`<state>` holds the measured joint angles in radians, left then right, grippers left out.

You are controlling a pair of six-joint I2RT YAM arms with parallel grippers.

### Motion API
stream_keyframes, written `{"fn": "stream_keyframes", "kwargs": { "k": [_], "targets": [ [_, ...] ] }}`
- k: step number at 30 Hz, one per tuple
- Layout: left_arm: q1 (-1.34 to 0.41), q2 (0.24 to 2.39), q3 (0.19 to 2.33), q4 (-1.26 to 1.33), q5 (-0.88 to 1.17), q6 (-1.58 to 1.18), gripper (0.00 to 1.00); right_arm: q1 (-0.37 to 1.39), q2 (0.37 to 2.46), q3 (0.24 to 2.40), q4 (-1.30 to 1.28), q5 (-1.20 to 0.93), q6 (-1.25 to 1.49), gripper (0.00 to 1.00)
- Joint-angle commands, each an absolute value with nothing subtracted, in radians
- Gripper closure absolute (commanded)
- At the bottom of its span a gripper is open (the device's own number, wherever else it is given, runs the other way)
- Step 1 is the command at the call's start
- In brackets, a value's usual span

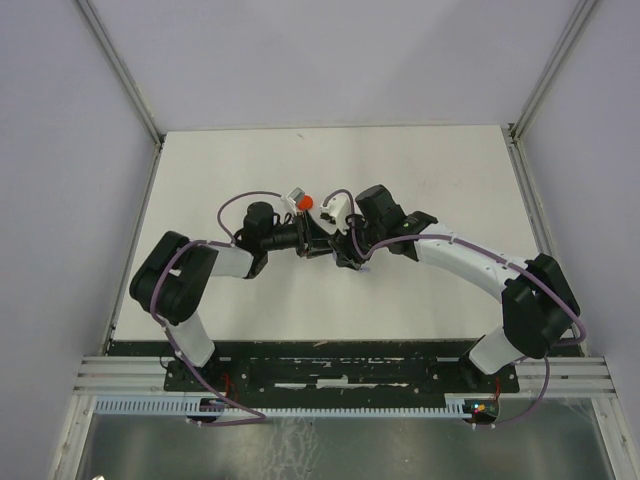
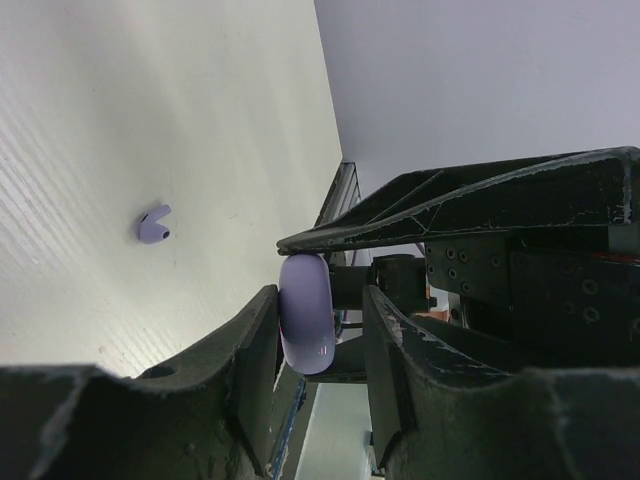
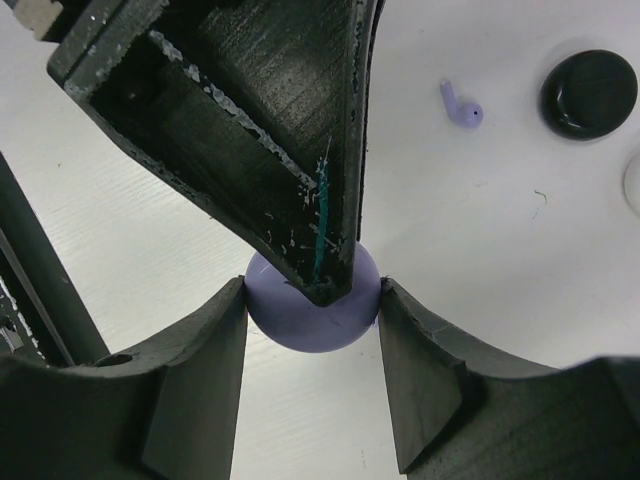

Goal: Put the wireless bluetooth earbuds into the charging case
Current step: Pick up the charging case at the center of the board.

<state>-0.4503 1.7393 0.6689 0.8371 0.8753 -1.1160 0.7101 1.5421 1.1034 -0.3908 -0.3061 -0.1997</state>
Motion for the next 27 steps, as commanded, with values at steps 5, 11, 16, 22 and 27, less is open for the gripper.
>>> {"fn": "stream_keyframes", "kwargs": {
  "k": [5,11,16,22,27],
  "targets": [
    [-0.489,1.736,0.716,0.868,1.022,-1.093,0.58,0.693,1.53,1.143,-0.324,-0.305,-0.213,0.62],
    [-0.503,1.75,0.72,0.868,1.036,-1.085,0.65,0.691,1.53,1.144,-0.325,-0.305,-0.215,0.62],
    [-0.507,1.752,0.722,0.864,1.042,-1.073,0.71,0.688,1.528,1.143,-0.328,-0.302,-0.215,0.62],
    [-0.505,1.757,0.737,0.816,1.041,-1.043,0.64,0.686,1.52,1.139,-0.335,-0.305,-0.218,0.62],
    [-0.505,1.765,0.751,0.806,1.041,-1.036,0.55,0.686,1.515,1.134,-0.339,-0.307,-0.219,0.63]
  ]
}}
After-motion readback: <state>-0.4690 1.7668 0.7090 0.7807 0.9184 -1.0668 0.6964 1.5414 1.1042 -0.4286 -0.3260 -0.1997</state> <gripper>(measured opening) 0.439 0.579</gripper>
